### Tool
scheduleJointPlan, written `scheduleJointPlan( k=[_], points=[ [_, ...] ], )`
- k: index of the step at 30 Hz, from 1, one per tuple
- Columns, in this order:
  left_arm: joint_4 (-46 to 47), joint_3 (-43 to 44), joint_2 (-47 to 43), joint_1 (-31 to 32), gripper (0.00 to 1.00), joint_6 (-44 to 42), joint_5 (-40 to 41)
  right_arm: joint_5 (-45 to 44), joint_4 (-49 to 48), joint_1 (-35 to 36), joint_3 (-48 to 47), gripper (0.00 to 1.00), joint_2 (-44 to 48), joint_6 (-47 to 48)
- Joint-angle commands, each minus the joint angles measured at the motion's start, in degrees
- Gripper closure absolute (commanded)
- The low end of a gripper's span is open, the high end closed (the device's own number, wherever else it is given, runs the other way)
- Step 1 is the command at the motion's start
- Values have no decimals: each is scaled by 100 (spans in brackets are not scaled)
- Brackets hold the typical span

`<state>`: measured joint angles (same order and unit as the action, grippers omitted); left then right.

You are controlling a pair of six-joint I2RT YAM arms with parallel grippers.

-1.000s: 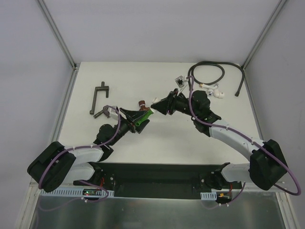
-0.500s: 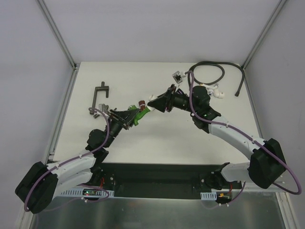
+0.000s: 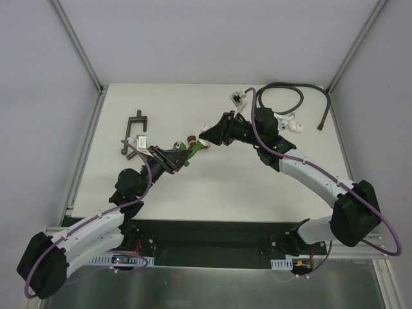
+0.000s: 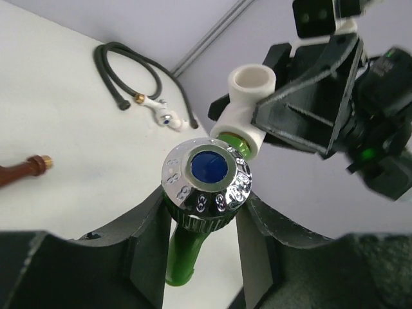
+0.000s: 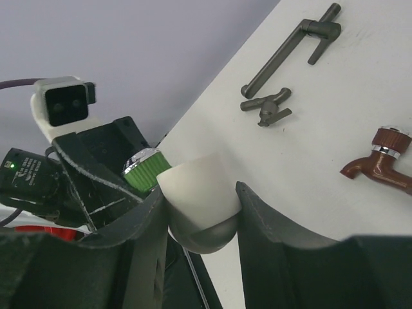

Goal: Install the water faucets

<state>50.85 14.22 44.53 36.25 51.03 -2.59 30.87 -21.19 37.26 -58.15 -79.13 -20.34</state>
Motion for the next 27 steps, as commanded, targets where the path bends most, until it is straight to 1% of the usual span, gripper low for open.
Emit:
scheduleJointPlan(
  k=[1,2,4,5,7,8,10,11,14,18,19,20,23,24,26,27],
  points=[
    [338,512,-243,189,100,-2041,-1182,-55,826,98,-390,98,-357,30],
    [268,521,-313,250,100,-2618,-1261,-55,879,106,-451,98,-453,21],
    [-73,564,-392,426,100,-3184,-1419,-55,976,106,-513,98,-550,-14],
    [-223,591,-462,488,100,-3700,-1420,-55,985,98,-548,98,-638,-23],
    [-610,705,-498,646,100,-4107,-1385,-116,959,89,-548,98,-691,-32],
    [-968,749,-524,681,100,-4414,-1367,-160,924,98,-522,98,-726,-32],
    [-1208,811,-542,734,100,-4575,-1253,-178,793,98,-478,93,-709,-40],
    [-1305,802,-594,734,100,-4593,-1157,-187,696,98,-434,86,-665,-40],
    [-1323,723,-761,734,100,-4567,-946,-187,528,80,-320,71,-542,38],
    [-1332,626,-929,734,100,-4540,-700,-169,511,-8,-267,68,-472,47],
    [-1323,617,-938,734,100,-4523,-664,-152,493,1,-258,69,-471,65],
    [-1315,609,-964,734,100,-4496,-629,-108,476,-8,-258,78,-463,30],
    [-1139,556,-955,734,100,-4374,-497,-29,239,1,-171,98,-472,-128],
    [-1069,486,-955,743,96,-4347,-445,-11,55,1,-136,98,-471,-198],
    [-666,389,-903,734,78,-4303,-339,33,-113,1,-39,98,-480,-444],
    [-499,310,-868,734,73,-4294,-330,42,-305,10,-4,98,-480,-532]
  ],
)
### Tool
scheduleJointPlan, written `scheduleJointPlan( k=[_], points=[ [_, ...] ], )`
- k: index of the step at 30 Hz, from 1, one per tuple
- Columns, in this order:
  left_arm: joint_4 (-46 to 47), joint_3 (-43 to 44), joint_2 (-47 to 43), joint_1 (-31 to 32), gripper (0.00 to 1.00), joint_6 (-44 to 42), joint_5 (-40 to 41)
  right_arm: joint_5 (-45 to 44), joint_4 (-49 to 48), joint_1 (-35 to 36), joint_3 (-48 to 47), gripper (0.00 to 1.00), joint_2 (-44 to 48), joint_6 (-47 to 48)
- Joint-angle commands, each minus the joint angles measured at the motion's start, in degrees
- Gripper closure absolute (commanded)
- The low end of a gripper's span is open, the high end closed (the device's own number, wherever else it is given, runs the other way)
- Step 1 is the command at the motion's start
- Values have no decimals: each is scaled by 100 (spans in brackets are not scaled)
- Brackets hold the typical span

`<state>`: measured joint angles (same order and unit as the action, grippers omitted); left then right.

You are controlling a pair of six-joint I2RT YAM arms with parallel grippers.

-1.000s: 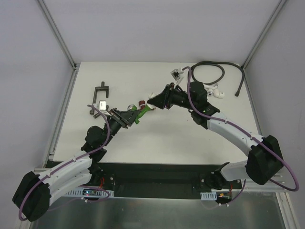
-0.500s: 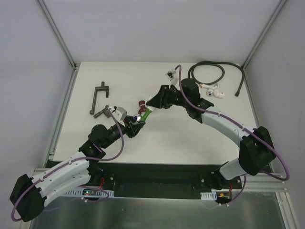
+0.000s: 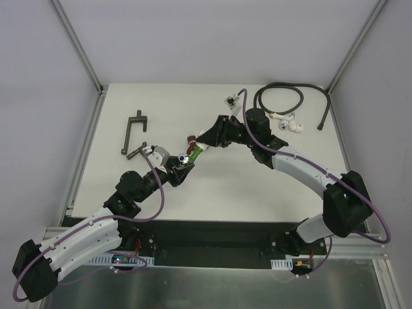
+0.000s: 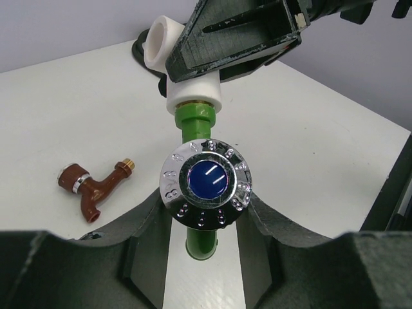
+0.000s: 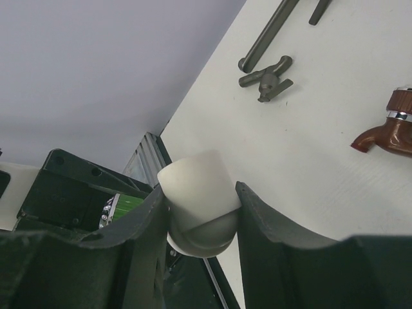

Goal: Install the water faucets

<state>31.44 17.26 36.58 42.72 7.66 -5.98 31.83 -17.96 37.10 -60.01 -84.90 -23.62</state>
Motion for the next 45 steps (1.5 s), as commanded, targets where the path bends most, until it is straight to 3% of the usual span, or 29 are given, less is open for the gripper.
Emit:
scheduleJointPlan(
  k=[1,12,20,25,30,35,45],
  points=[
    [1618,-20,-46,87,70,51,0,-55,-726,34,226,98,88,-396],
    [2488,-222,236,88,49,-203,466,-125,-1535,139,499,98,-44,-1259],
    [2560,-284,324,87,56,-230,492,-256,-2028,245,674,98,-167,-1716],
    [2411,-319,228,87,40,-230,397,-406,-2036,236,745,98,-132,-1716],
    [1849,-82,227,96,42,-186,-26,-468,-2036,245,780,98,-123,-1725],
    [1804,-47,525,315,55,-186,-149,-547,-2036,245,833,98,-70,-1716],
    [1382,428,1193,878,54,-415,-316,-608,-2036,218,894,98,-27,-1708]
  ],
)
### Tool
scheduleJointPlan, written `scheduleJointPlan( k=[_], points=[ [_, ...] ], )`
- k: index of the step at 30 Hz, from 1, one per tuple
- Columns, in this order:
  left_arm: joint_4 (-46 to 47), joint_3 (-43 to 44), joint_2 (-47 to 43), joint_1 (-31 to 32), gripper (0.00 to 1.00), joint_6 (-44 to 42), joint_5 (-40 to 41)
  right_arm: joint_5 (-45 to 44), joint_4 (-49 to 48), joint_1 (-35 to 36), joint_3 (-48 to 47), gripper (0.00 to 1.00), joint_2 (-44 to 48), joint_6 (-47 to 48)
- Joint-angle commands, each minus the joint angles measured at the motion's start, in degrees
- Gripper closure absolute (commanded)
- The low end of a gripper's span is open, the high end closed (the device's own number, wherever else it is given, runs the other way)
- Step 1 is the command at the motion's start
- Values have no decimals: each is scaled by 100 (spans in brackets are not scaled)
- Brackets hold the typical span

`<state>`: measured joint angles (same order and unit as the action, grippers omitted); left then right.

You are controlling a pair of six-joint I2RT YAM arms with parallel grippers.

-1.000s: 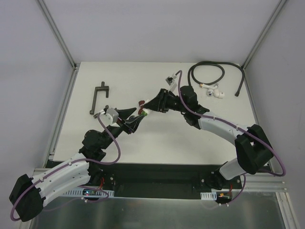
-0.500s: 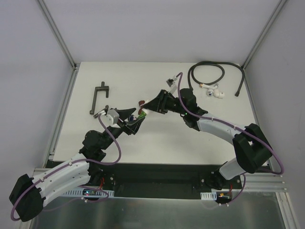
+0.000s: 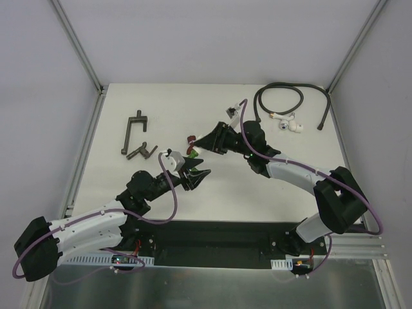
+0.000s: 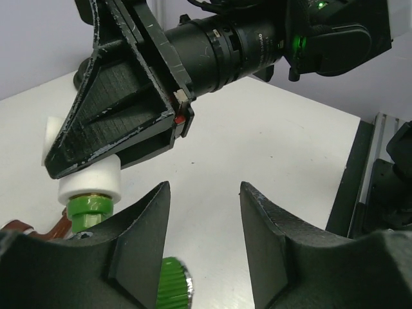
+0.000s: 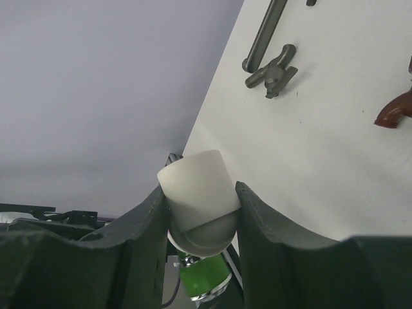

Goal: Install the water faucets

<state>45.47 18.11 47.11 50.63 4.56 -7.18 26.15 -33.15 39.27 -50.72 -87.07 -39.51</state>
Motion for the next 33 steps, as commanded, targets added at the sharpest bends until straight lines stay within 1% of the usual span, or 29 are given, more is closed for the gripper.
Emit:
scheduleJointPlan(
  k=[1,3,5,6,7,8,9,11,13,14,15,17,18,20,24,30,31,33],
  points=[
    [-21,334,140,87,53,-69,-153,-40,-517,-33,-26,98,199,-110],
    [-21,290,-17,87,51,123,31,-57,-517,-59,27,98,277,-92],
    [-38,202,-236,87,46,273,453,-75,-526,-129,97,98,339,-66],
    [-99,176,-499,87,44,439,585,-84,-518,-165,115,98,400,-57],
    [-170,158,-640,87,40,528,847,-110,-526,-217,141,98,436,-31],
    [-431,175,-755,87,38,624,928,-128,-526,-244,176,98,480,-13],
    [-565,193,-991,87,36,817,990,-137,-526,-253,211,98,550,4],
    [-811,211,-1142,87,32,1037,947,-180,-535,-314,255,98,612,22],
    [-803,185,-1204,79,30,1398,798,-207,-596,-349,334,98,682,13],
    [-768,141,-1178,78,29,1538,597,-207,-684,-358,361,98,691,-48],
    [-646,123,-1074,87,28,1809,534,-198,-745,-376,387,98,726,-74],
    [-418,1,-915,87,27,2039,350,-163,-964,-402,475,98,744,-171],
    [-199,-44,-714,87,26,2232,236,-163,-1009,-411,493,98,753,-232],
    [-74,-114,-529,87,25,2365,200,-145,-1114,-429,554,98,788,-285],
    [32,-220,-124,87,24,2602,374,-137,-1212,-472,642,98,945,-330],
    [146,-308,166,87,24,2664,691,-119,-1229,-490,713,98,1174,-321],
    [172,-351,184,87,24,2656,987,-102,-1255,-490,713,98,1183,-347],
    [286,-404,237,87,24,2673,1192,-75,-1299,-481,730,98,1210,-382]
  ],
)
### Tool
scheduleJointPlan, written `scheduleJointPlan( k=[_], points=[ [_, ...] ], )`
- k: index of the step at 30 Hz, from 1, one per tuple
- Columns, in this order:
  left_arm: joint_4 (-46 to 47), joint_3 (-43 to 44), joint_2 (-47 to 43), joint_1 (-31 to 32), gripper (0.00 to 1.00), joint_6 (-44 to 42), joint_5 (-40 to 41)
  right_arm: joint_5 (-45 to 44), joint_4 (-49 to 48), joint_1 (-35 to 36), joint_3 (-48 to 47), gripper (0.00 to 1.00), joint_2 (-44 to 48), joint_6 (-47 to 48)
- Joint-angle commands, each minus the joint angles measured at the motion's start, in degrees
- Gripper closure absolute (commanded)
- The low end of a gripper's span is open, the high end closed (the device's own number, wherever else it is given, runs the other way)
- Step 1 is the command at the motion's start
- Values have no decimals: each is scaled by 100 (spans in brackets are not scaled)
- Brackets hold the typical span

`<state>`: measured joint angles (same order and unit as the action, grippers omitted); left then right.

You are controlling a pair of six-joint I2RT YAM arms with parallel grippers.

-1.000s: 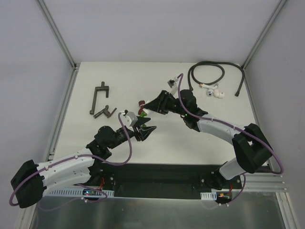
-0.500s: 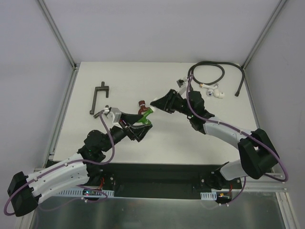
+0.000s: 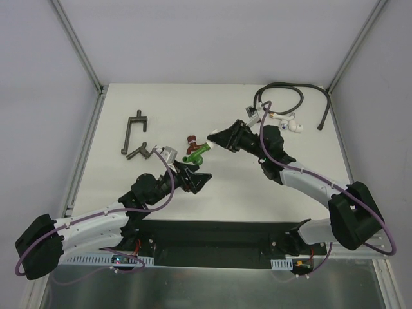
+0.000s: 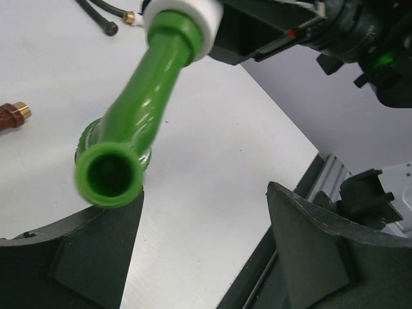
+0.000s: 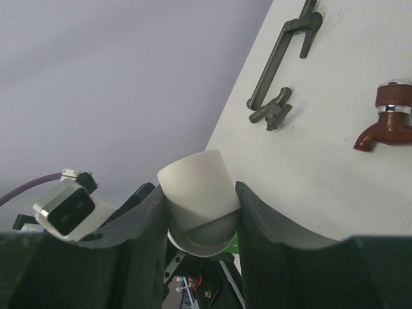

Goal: Install the water faucets

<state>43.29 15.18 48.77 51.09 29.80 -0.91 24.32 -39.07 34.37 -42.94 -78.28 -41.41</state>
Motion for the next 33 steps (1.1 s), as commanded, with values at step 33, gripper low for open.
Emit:
scheduleJointPlan(
  k=[33],
  points=[
    [997,-218,-614,-890,29,-141,2270,1233,-1446,149,-531,98,-126,-685]
  ],
)
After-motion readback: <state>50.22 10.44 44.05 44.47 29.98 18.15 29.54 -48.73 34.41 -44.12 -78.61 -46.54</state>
